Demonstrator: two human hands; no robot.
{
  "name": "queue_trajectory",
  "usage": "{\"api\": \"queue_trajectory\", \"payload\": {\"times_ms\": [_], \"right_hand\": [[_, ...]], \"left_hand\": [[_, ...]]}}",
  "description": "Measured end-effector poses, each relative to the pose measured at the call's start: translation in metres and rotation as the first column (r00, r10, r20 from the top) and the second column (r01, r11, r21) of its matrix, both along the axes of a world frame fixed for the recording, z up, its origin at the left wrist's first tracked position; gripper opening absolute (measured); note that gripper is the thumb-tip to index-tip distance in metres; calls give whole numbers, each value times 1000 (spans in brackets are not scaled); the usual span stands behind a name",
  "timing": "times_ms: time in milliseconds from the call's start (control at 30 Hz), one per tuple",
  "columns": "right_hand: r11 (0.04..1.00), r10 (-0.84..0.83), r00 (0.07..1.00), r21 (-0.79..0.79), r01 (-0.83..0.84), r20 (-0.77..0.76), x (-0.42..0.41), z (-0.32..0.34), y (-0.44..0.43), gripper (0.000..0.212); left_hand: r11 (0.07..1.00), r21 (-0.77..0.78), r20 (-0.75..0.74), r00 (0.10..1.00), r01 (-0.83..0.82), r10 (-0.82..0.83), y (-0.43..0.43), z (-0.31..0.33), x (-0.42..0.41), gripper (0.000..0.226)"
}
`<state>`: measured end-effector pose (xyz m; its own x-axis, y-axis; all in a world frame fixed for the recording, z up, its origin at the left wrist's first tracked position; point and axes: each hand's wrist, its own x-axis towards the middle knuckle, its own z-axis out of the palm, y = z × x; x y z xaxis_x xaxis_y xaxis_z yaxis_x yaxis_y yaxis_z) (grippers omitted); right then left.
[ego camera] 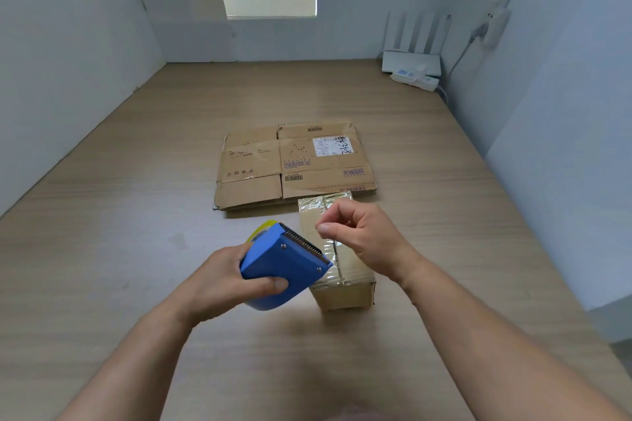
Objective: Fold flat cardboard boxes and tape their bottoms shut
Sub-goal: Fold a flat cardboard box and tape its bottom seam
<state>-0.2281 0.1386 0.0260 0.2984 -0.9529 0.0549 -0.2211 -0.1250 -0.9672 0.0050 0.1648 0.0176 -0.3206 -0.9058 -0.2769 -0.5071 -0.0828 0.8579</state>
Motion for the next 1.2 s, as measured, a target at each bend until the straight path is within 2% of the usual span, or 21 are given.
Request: {"api": "queue_trajectory", "payload": {"times_ms": [100, 167, 300, 367, 467, 567, 733, 933, 1067, 1200], "right_hand": [[995, -61, 993, -88, 52, -98, 4, -1, 4, 23], [986, -148, 984, -96, 139, -100, 4, -4, 8, 21], [970, -243, 970, 21, 243, -29, -3, -13, 28, 24], [929, -365, 931, 66, 363, 17, -21, -17, 38, 28], [862, -485, 874, 157, 482, -23, -49, -28, 49, 29], [818, -522, 850, 242, 522, -71, -50, -43, 56, 28], [764, -585, 803, 254, 594, -116, -48, -58, 62, 26], [744, -595, 789, 269, 612, -152, -43, -64, 60, 25], [743, -572, 798, 292, 602, -187, -42, -71, 57, 23], [734, -551, 804, 328, 594, -224, -45, -77, 55, 28]], "left_hand": [[998, 69, 69, 998, -4, 0, -2, 7, -2, 62], [996, 91, 119, 993, -13, 2, -6, 15, -3, 71], [989, 138, 234, 969, 47, -78, -10, 38, 13, 78], [983, 175, 282, 954, 56, -105, -8, 44, 36, 84], [957, 290, 378, 916, 16, -130, -5, 42, 60, 94], [938, 346, 436, 883, 13, -174, -7, 30, 55, 92], [941, 336, 497, 845, 25, -200, -18, 21, 45, 85], [965, 260, 620, 764, 18, -181, -34, 7, 38, 85], [970, 241, 699, 687, 38, -201, -38, -9, 24, 72], [975, 222, 713, 678, 26, -180, -38, -31, 0, 71]]}}
